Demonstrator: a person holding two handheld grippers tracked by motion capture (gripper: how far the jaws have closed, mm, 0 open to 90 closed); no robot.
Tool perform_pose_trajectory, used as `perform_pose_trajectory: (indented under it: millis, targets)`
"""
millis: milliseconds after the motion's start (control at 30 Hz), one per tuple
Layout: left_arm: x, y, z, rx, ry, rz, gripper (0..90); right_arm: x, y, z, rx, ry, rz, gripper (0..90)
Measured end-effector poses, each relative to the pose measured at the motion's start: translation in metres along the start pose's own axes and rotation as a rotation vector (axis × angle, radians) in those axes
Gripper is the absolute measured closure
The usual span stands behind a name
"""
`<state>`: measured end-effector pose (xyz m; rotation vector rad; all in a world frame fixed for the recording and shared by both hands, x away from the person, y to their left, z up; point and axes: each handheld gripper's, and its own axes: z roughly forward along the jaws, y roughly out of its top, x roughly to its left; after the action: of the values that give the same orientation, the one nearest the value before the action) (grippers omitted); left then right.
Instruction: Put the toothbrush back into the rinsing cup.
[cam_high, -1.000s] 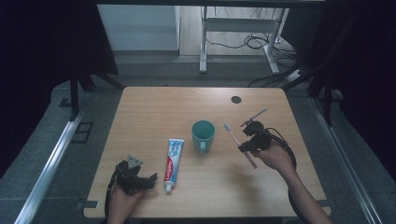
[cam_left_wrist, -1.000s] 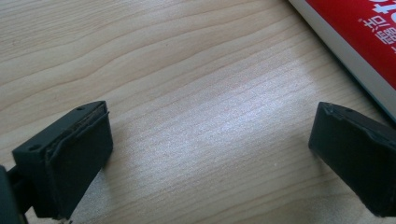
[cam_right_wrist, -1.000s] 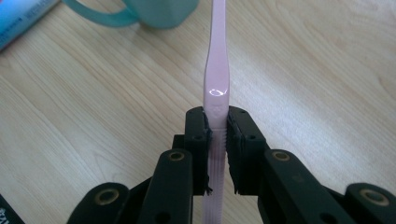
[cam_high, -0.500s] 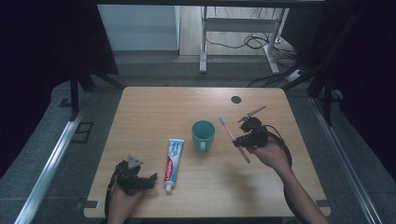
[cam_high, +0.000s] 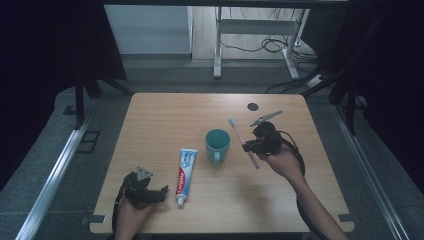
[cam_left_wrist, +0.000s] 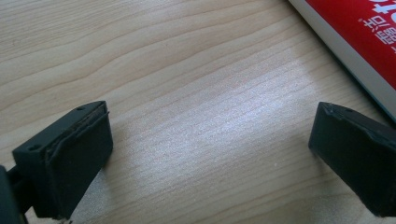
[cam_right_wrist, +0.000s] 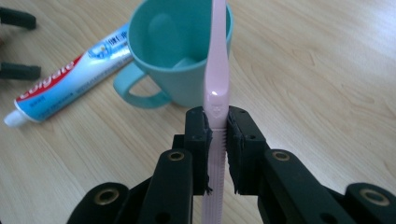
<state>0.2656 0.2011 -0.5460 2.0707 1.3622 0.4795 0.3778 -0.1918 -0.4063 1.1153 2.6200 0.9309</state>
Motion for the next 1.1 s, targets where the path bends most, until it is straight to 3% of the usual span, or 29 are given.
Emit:
perform_pose_trajectory:
  millis: [1100]
  targets:
    - [0.0, 0.0, 0.0, 0.001, 0.0, 0.001, 0.0, 0.014, 0.043, 0.011, -0.169, 0.02, -0.017, 78.6]
